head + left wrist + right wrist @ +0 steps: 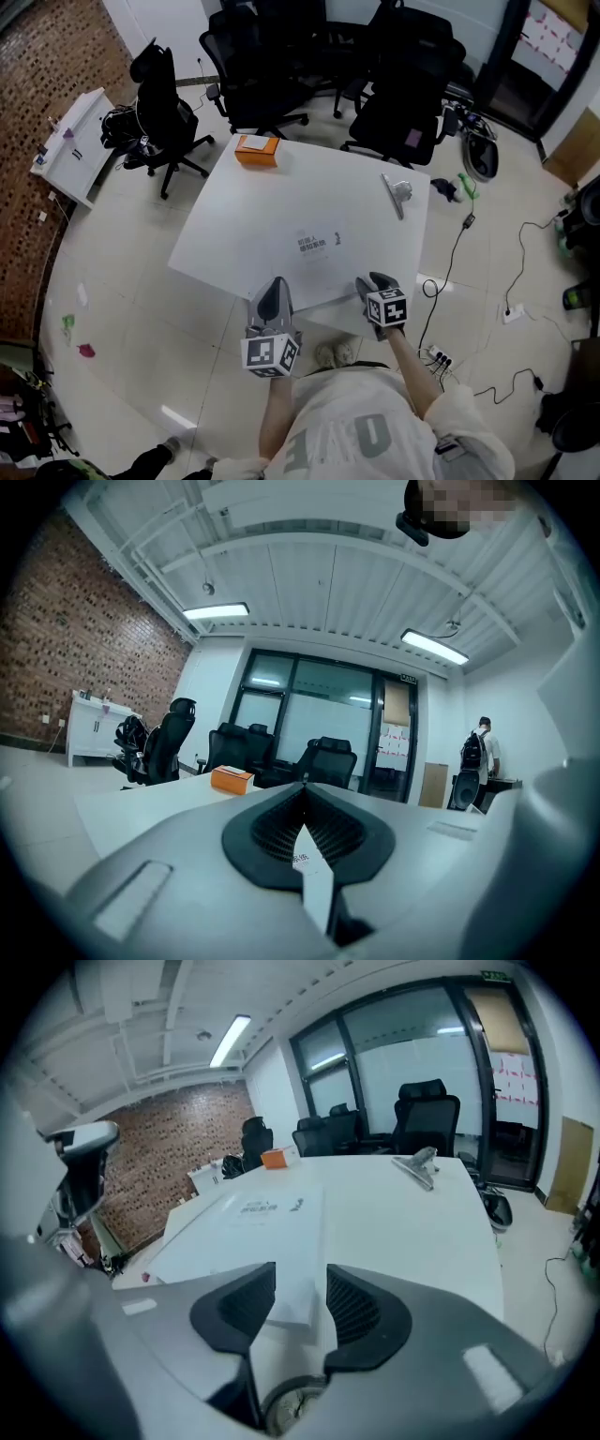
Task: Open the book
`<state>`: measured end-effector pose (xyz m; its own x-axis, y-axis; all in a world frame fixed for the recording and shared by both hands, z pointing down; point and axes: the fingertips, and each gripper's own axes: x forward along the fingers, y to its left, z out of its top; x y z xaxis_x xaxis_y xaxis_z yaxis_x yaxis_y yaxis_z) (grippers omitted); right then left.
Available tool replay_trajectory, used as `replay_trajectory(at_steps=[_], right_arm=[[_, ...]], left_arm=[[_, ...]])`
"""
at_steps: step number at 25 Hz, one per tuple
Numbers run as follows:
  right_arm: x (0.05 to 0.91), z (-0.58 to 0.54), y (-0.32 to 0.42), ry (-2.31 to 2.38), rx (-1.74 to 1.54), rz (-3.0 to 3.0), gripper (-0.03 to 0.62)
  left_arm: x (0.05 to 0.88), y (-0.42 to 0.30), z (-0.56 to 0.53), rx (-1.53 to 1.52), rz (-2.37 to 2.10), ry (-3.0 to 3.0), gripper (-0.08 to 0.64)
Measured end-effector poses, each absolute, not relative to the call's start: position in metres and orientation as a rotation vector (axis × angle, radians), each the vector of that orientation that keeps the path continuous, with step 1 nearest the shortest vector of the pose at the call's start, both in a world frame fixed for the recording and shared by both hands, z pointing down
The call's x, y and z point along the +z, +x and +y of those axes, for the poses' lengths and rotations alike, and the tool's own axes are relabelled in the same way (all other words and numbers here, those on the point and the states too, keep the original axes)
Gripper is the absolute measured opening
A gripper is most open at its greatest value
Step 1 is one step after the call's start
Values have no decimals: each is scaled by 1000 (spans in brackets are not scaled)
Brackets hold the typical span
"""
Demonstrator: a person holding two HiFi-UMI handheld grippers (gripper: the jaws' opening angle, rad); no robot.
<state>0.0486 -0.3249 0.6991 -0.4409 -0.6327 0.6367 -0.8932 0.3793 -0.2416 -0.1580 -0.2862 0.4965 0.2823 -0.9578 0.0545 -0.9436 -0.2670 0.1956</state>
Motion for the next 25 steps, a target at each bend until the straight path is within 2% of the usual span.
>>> replay_trajectory(at_steps=[3,6,10,13,25], right_arm=[[708,-327,50,1304,791,-2166,156],[711,-328,45,1268,780,-2146,104],[710,-328,48,1304,757,-2113,79],[705,-330,50,1319,722,-2097,15],[616,-316,-9,1199,611,-2399,3]], left_arm=[[498,-158,-290,-101,-1777,2351,15],[499,-157,-293,-93,-1781,2343,15],[500,-155,-293,-88,-1779,2343,15],[502,-155,-295,-83,-1781,2339,15],[523,-138,-297,-50,-1704,2296,11]])
